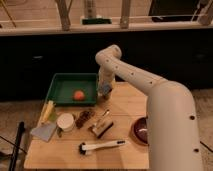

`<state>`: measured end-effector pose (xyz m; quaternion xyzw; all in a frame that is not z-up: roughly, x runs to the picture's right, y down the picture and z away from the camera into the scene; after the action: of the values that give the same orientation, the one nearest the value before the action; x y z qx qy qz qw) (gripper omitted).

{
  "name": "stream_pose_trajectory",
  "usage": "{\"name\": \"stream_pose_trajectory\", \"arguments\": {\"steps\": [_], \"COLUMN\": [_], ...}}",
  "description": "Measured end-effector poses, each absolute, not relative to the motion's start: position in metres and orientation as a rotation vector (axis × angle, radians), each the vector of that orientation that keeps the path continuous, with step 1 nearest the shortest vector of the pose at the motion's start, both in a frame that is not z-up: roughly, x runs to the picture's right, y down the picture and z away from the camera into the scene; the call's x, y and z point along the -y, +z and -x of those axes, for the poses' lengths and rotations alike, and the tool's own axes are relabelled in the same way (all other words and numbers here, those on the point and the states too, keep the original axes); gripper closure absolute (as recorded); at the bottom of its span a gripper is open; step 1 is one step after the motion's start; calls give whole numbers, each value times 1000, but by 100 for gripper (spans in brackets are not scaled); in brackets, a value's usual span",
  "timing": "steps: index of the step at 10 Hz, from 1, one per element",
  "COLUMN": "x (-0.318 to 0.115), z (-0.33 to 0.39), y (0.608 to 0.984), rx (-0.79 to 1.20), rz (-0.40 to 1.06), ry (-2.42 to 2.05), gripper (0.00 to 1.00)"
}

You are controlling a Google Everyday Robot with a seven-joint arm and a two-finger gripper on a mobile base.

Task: Place sponge in metal cup

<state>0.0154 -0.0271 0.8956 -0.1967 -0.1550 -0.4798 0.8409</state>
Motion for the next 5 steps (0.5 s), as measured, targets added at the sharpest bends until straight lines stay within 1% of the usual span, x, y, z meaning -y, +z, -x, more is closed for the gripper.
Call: {"name": "stream_pose_trajectory", "arguments": {"steps": [1,2,4,5], "x": [29,30,32,33], "z": [-17,-18,-19,-19], "y": [897,898,899,900], "rx": [328,331,340,344], "rz": [415,416,416,416], "ry": [-1009,-1002,-993,-991], "gripper": [97,91,72,60]}}
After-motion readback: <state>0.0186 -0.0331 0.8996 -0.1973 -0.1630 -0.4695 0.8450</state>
